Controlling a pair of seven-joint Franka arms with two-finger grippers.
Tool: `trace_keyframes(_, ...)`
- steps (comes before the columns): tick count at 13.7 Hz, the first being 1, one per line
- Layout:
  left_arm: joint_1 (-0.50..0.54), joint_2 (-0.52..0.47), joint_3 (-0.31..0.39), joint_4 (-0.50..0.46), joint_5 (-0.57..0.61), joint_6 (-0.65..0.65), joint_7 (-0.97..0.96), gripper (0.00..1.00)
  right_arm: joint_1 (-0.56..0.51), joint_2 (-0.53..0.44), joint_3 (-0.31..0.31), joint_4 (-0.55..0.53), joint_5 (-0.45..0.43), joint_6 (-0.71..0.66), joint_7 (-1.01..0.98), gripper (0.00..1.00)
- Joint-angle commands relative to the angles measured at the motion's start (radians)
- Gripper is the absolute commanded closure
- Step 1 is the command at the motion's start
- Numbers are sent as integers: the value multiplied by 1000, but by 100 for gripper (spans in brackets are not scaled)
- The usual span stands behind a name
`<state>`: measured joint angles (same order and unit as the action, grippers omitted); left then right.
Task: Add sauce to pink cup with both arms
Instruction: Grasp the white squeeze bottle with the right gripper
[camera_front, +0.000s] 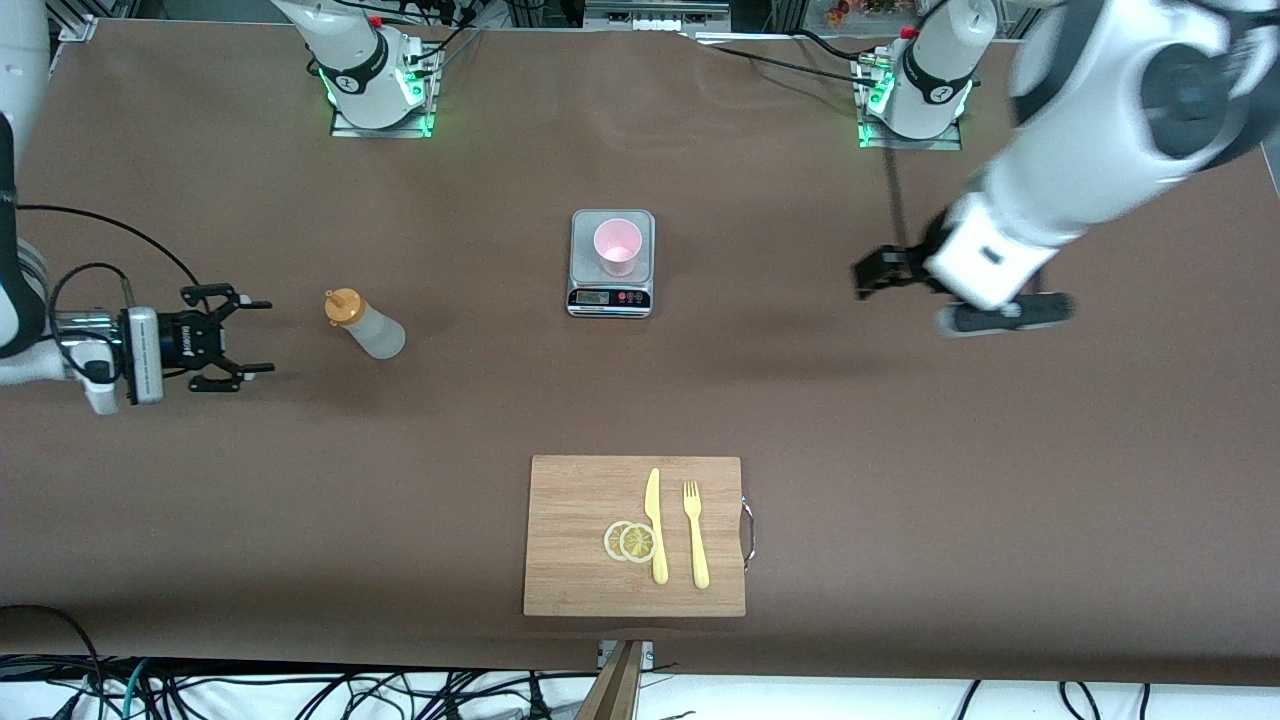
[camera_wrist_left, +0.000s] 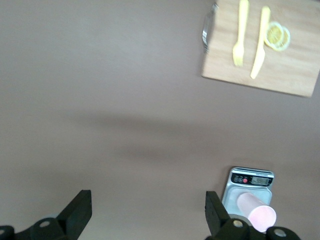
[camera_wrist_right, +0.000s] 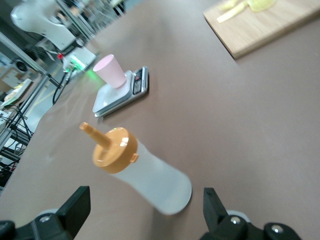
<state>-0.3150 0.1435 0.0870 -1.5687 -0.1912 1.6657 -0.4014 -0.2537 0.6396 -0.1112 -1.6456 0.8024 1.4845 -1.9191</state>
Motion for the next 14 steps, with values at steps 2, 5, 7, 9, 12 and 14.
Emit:
trace_keyframes(2,178,-59,-23,-8,27,-93,223,0,-15,43,8,-138,119,43,-314,0)
trace_keyframes(5,281,-67,-48,-7,100,-130,378,0,-16,90,8,-151,133,39,-515,0)
trace_keyframes(7,324,-77,-78,-5,153,-167,441,0,-13,129,13,-152,138,31,-630,0)
trace_keyframes(9,338,-93,-111,-5,171,-199,447,0,-7,166,16,-152,176,19,-720,0)
trace_keyframes(12,349,-104,-159,-7,252,-208,449,0,4,206,19,-154,234,-36,-770,0)
trace_keyframes(14,353,-104,-165,-8,253,-224,452,0,14,216,21,-154,256,-49,-782,0)
